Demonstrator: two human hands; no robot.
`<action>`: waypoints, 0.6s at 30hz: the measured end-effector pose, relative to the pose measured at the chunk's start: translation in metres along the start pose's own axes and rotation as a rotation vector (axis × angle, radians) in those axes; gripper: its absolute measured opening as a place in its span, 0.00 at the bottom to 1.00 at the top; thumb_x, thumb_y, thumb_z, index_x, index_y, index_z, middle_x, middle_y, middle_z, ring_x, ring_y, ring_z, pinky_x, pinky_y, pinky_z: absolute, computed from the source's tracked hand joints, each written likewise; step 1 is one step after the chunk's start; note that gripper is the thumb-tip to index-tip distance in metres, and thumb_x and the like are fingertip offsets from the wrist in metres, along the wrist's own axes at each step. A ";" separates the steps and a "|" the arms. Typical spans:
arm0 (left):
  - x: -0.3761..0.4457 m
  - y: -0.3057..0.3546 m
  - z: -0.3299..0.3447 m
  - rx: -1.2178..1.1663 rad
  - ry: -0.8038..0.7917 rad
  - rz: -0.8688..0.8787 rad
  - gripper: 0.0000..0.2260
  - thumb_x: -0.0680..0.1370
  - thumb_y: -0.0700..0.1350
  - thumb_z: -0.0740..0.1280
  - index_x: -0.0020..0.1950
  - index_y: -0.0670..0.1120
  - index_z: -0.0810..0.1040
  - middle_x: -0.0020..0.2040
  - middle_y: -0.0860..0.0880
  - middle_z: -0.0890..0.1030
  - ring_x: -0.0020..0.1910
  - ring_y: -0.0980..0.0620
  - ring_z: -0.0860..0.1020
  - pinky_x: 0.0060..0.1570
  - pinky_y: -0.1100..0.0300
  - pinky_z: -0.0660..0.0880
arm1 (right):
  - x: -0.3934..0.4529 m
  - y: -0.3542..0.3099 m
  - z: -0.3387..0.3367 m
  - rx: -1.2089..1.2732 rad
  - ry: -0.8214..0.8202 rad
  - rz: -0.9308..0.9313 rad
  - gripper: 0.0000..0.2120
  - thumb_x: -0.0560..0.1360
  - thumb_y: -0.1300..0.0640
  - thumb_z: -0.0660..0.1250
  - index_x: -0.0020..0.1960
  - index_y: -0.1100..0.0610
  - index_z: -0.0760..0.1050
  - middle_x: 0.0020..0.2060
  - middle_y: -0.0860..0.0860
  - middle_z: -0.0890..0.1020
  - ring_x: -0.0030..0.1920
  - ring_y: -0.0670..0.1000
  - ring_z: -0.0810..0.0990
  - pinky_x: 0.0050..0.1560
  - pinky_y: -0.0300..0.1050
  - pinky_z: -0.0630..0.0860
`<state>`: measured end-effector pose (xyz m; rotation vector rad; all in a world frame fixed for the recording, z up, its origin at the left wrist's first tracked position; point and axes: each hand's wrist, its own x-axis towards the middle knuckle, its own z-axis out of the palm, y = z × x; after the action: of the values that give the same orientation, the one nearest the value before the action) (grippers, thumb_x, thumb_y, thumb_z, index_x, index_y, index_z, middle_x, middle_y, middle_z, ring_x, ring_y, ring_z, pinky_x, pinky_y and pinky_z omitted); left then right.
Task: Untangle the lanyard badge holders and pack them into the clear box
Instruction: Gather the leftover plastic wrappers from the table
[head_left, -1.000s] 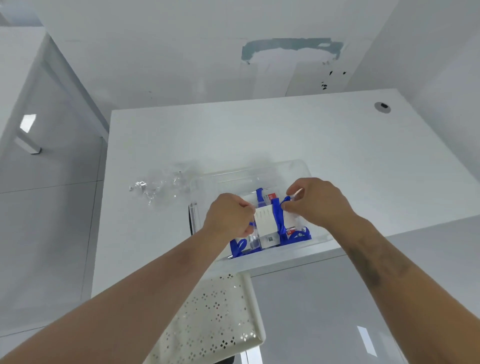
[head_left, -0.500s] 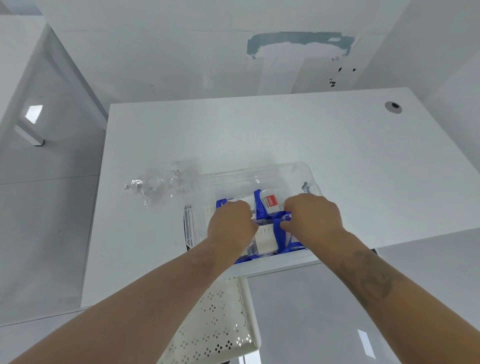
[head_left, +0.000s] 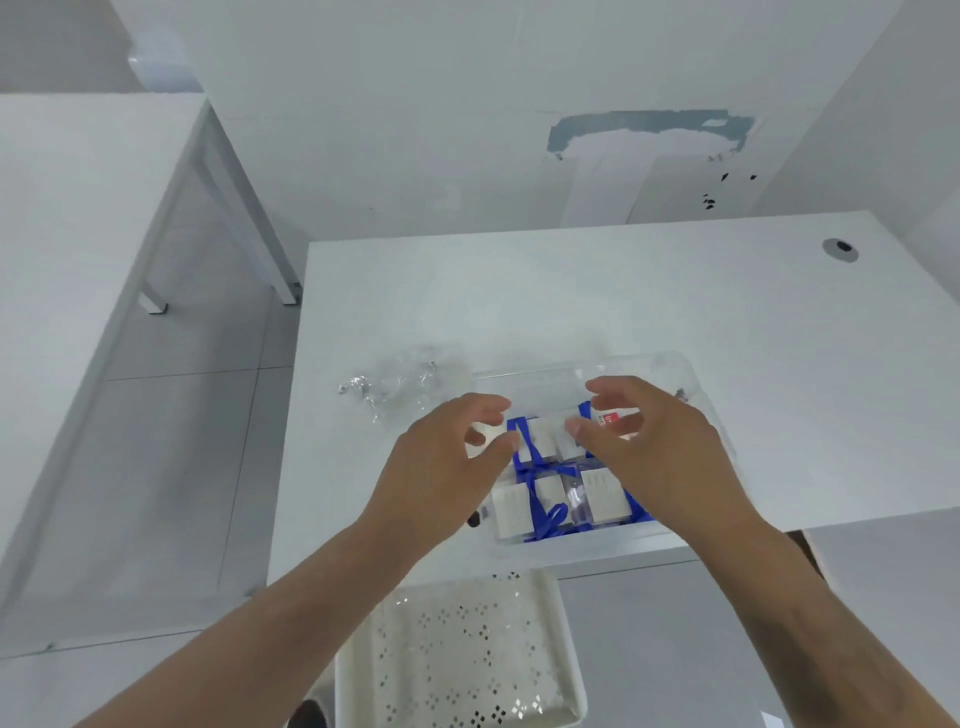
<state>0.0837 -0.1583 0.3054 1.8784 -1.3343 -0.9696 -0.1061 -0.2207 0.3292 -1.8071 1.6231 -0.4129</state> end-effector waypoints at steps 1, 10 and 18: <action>-0.003 -0.008 -0.012 -0.009 0.036 0.014 0.11 0.77 0.55 0.67 0.59 0.64 0.76 0.53 0.67 0.79 0.52 0.65 0.78 0.43 0.66 0.77 | -0.004 -0.010 0.008 0.052 0.016 -0.011 0.17 0.72 0.41 0.70 0.60 0.39 0.74 0.51 0.34 0.79 0.48 0.37 0.79 0.51 0.41 0.76; 0.022 -0.099 -0.108 0.072 0.159 -0.044 0.13 0.77 0.55 0.67 0.62 0.60 0.75 0.57 0.63 0.78 0.52 0.63 0.76 0.52 0.60 0.75 | -0.001 -0.107 0.102 0.208 0.067 -0.016 0.15 0.74 0.43 0.68 0.59 0.37 0.73 0.52 0.33 0.78 0.46 0.33 0.78 0.45 0.34 0.74; 0.090 -0.172 -0.149 0.426 -0.128 0.092 0.19 0.78 0.50 0.64 0.69 0.58 0.70 0.65 0.60 0.72 0.65 0.55 0.69 0.56 0.60 0.72 | 0.049 -0.137 0.185 0.019 0.107 0.116 0.17 0.77 0.49 0.64 0.65 0.43 0.72 0.57 0.39 0.77 0.51 0.40 0.78 0.49 0.38 0.73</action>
<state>0.3135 -0.1832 0.2241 2.0637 -1.8009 -0.8148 0.1233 -0.2186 0.2746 -1.6921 1.7819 -0.4774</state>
